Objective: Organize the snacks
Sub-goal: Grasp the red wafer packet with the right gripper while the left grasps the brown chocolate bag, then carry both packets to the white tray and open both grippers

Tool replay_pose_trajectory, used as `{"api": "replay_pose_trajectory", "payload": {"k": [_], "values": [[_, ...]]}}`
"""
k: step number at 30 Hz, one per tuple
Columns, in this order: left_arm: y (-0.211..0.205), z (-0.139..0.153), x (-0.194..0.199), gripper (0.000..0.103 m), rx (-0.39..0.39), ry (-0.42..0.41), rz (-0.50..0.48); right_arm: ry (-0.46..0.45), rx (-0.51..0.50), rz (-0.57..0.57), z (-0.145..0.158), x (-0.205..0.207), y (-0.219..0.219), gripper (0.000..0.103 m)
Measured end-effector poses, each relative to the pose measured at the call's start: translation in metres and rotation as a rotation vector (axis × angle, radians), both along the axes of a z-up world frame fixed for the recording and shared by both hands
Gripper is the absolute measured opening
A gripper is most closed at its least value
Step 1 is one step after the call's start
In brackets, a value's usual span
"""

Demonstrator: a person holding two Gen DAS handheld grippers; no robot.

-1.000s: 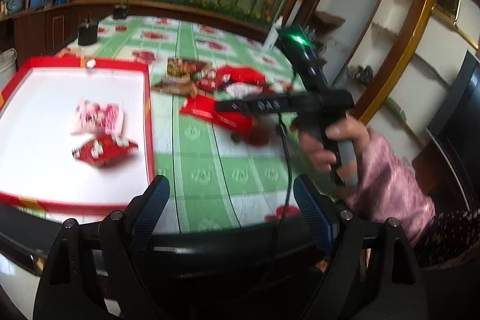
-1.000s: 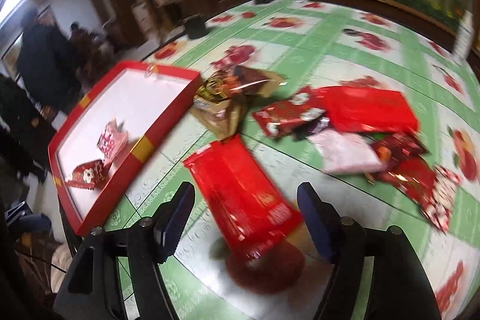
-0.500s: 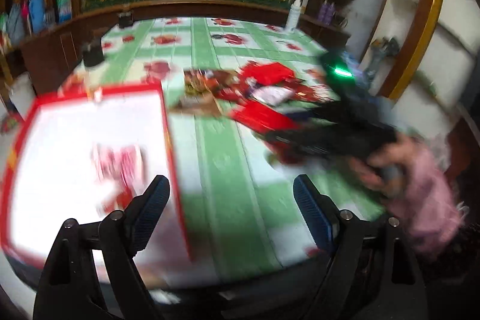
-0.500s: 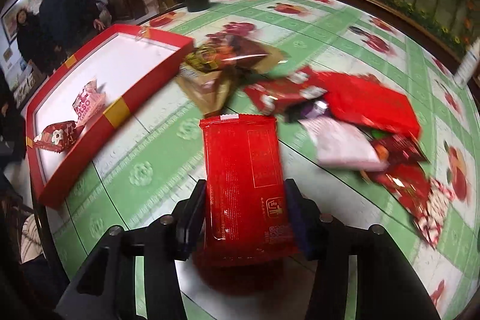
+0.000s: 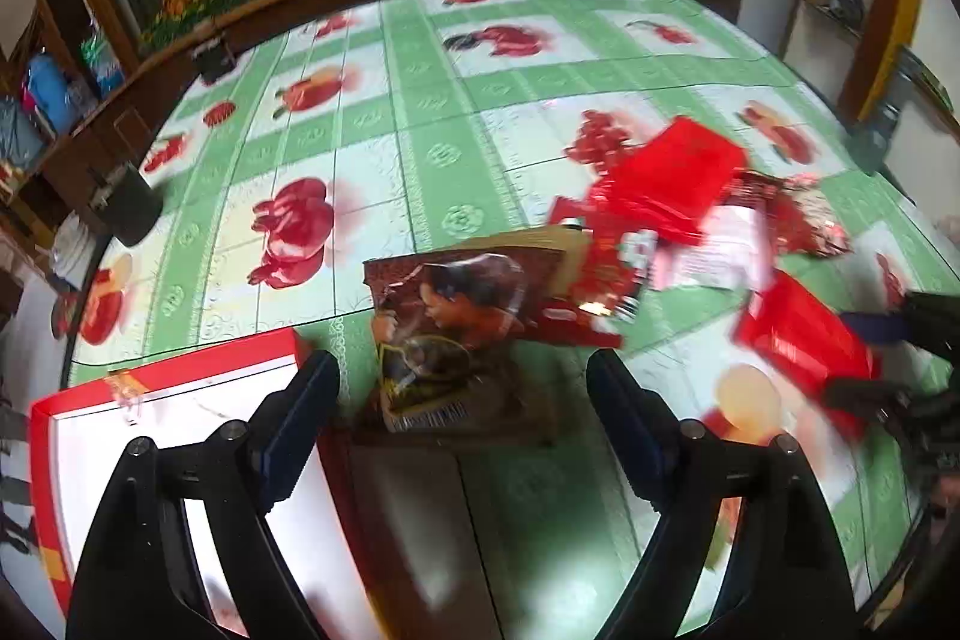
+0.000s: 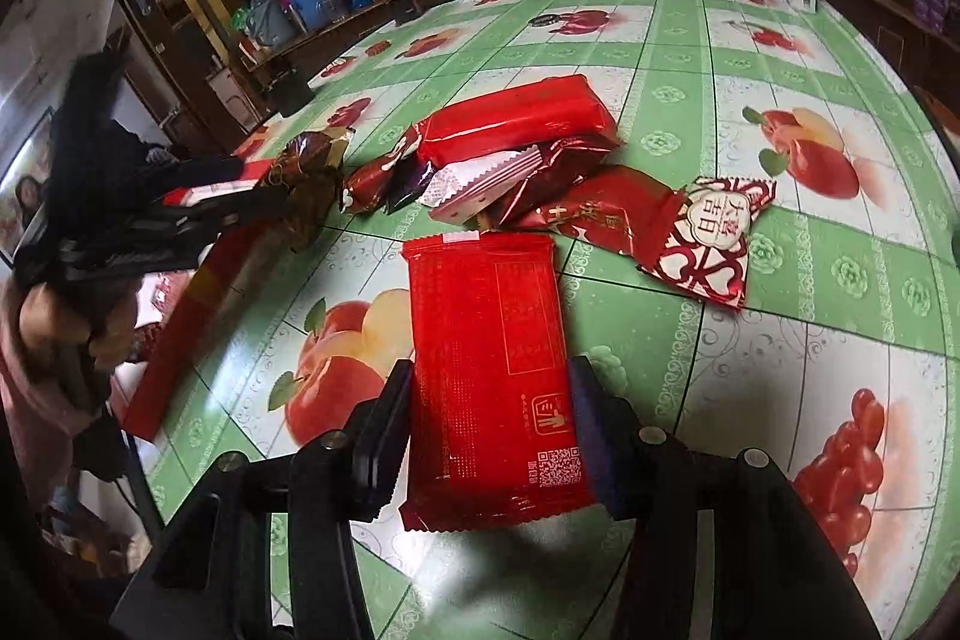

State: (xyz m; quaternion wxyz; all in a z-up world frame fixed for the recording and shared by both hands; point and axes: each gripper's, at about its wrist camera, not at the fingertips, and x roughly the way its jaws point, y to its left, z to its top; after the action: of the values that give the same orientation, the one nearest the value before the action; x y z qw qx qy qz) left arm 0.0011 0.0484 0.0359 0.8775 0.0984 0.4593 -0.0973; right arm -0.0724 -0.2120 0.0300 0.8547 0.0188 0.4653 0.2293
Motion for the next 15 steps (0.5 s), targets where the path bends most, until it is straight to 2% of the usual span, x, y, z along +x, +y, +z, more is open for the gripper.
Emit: {"api": "replay_pose_trajectory", "payload": {"k": [3,5,8,11,12,13,15], "values": [[0.002,-0.005,0.006,0.083,-0.030,0.017,-0.003,0.008,0.015,-0.004,-0.001,0.003,0.000,0.052],[-0.002,-0.009,0.008,0.080,-0.019,0.026,-0.018,0.011,0.021,-0.005,-0.002,0.004,0.000,0.052],[-0.007,-0.017,0.015,0.057,-0.008,0.058,-0.019,0.007,0.018,-0.005,-0.002,0.004,0.000,0.052],[-0.002,-0.017,0.021,0.040,-0.049,0.075,0.010,0.004,0.021,-0.006,-0.002,0.004,0.000,0.052],[0.001,-0.016,0.022,0.039,-0.098,0.081,0.013,0.001,0.020,-0.006,-0.002,0.004,0.000,0.052],[0.002,-0.016,0.022,0.039,-0.108,0.081,0.016,-0.003,0.016,-0.007,-0.002,0.004,0.001,0.050],[-0.001,-0.016,0.019,0.039,-0.086,0.072,0.024,-0.020,-0.014,-0.007,-0.002,0.002,0.004,0.046]]}}
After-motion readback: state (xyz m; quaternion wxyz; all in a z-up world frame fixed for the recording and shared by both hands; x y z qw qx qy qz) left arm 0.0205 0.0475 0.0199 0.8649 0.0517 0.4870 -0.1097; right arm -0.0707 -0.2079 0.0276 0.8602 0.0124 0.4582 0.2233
